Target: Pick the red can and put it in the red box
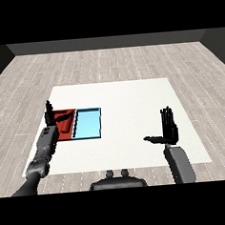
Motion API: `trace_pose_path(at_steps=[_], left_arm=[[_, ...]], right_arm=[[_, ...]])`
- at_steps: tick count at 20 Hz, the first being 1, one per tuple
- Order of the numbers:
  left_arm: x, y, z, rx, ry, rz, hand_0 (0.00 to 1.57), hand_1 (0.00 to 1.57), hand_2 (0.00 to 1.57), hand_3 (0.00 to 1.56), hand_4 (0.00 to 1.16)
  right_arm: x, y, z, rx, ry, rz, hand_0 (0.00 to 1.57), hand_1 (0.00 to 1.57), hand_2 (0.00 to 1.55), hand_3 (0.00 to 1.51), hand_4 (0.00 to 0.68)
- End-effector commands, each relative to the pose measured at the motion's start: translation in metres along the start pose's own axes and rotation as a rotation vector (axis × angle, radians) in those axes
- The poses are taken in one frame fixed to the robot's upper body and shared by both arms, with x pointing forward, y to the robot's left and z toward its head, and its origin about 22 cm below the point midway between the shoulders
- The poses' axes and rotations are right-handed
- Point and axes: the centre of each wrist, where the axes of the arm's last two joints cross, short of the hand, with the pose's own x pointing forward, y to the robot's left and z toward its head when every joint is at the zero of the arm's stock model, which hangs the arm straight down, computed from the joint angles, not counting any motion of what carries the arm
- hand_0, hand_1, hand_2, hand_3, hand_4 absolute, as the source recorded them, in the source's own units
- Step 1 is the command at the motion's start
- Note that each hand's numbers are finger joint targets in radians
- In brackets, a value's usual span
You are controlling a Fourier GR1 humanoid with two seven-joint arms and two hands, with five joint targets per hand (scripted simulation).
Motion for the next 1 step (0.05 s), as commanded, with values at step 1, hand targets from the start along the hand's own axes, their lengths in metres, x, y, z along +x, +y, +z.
trace_pose_path(at_steps=[1], left_arm=[[0.0130, 0.0005, 0.0004, -0.033, -0.247, 0.195, 0.00, 0.00, 0.00, 0.00, 0.00]], right_arm=[[0.0004, 0.0098, 0.0000, 0.023, -0.012, -0.013, 0.00, 0.00, 0.00, 0.00, 0.000]])
